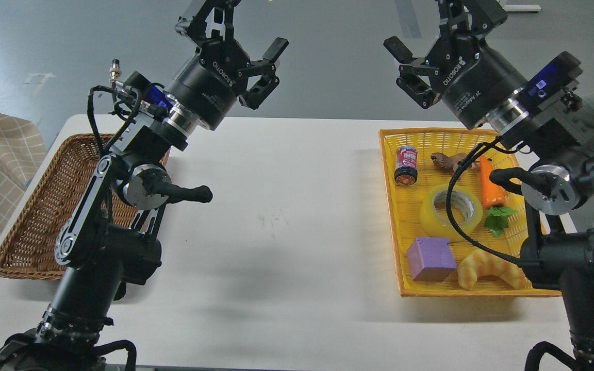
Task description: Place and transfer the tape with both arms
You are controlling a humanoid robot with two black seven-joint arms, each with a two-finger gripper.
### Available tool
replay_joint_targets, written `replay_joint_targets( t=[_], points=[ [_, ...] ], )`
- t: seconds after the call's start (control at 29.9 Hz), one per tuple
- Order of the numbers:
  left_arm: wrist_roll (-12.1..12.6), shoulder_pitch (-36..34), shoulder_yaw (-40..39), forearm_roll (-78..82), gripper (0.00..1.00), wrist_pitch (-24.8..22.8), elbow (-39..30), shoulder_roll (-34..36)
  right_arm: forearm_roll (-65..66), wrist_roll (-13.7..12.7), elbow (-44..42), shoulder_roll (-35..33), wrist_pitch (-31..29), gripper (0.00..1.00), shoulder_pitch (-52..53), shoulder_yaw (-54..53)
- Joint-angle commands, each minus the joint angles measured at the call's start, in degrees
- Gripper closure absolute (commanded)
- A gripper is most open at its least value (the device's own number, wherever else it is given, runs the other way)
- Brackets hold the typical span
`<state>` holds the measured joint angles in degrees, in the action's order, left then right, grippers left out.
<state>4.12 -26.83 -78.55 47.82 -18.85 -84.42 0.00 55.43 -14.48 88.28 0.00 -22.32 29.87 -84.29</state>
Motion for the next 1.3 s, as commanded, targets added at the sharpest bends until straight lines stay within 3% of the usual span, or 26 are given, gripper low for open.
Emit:
replay_joint_targets(
  t=[0.0,0.3,0.47,1.27],
  points=[
    [-0.3,-0.2,0.2,0.5,0.02,0.7,0.1,0.0,-0.1,0.2,0.1,0.0,0.1,0.0,-0.3,0.0],
    [-1.0,0.5,0.7,0.5,0.02,0.0,0.2,0.0,-0.3,0.5,0.3,0.0,-0.4,0.0,-0.2,-0.5],
    [-0.9,0.4,0.7,-0.1,0.02,-0.1,0.2,0.0,-0.4,2.5,0.8,0.0,-0.7,0.0,-0.5,-0.6],
    [-0.9,1.2,0.2,-0.4,0.02,0.1,0.5,0.0,-0.3,2.5,2.0,0.0,-0.7,0.0,-0.4,-0.4]
  ],
)
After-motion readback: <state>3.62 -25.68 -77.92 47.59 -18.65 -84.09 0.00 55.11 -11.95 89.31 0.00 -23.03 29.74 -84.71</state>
